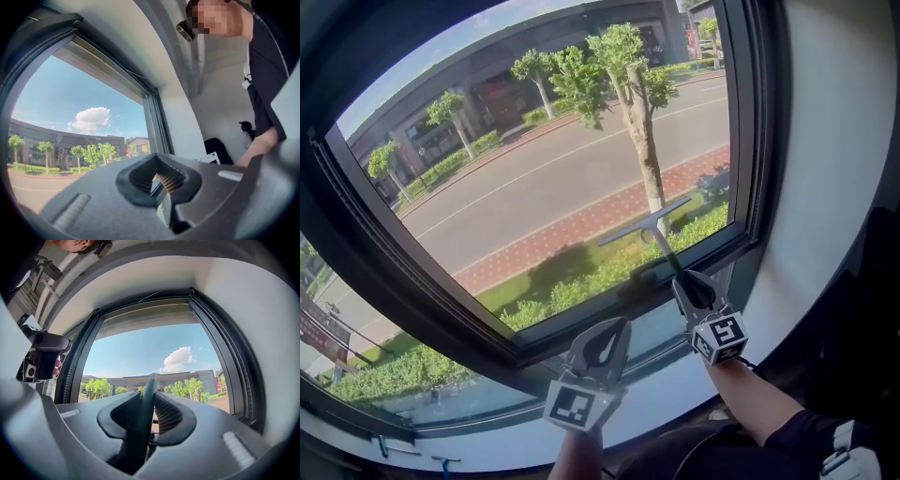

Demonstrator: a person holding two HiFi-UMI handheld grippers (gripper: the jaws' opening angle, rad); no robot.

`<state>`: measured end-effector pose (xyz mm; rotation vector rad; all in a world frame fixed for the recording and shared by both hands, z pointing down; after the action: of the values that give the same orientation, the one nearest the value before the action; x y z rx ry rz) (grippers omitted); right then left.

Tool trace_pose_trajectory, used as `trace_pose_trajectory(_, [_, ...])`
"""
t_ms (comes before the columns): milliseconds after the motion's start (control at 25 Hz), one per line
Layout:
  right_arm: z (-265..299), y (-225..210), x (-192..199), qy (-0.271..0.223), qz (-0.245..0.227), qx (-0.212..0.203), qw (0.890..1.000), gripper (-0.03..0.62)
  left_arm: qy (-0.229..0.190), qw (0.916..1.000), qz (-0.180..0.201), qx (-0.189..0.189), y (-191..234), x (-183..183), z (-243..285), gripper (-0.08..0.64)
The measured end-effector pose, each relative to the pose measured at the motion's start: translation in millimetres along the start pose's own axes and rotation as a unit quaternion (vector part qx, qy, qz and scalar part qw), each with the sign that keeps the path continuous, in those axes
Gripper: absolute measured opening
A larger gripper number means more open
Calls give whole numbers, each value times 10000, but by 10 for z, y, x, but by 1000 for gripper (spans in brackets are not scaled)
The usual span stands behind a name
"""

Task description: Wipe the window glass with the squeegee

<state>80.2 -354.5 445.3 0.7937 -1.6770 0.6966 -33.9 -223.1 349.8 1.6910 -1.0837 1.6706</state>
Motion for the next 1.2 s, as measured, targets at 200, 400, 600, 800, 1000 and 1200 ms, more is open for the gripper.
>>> trace_pose_trajectory(200, [-49,-3,165,176,51,13,9998,101,11,10000,-33,-8,8,12,-1,3])
trace_pose_trajectory(400, [-136,-31,339,431,106,36,9990,101,26,10000,-52,-10,-16,-9,4,3])
trace_pose_trajectory(600, [-167,-24,442,575,123,19,9983,101,25,10000,-62,-6,-2,-12,2,3])
trace_pose_trajectory(800, [-211,-27,612,786,204,44,9967,101,36,10000,-79,-24,2,-12,-1,3])
trace_pose_trajectory(1000, [-253,-43,752,907,278,70,9955,101,45,9999,-115,-27,12,7,-6,3])
trace_pose_trajectory(1200, [-245,-26,813,963,254,40,9950,101,89,9999,-112,-58,35,32,-21,3])
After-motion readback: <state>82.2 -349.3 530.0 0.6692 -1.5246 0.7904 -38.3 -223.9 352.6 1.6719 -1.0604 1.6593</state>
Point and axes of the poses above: the fingertips, and each gripper's own axes: z forward along the fingers, y to its left, x out of its underside, the point moved 2 cm from there along -z, backward along the fingers, and after that the axes turned 1 degree about -x, right-handed, at the moved point
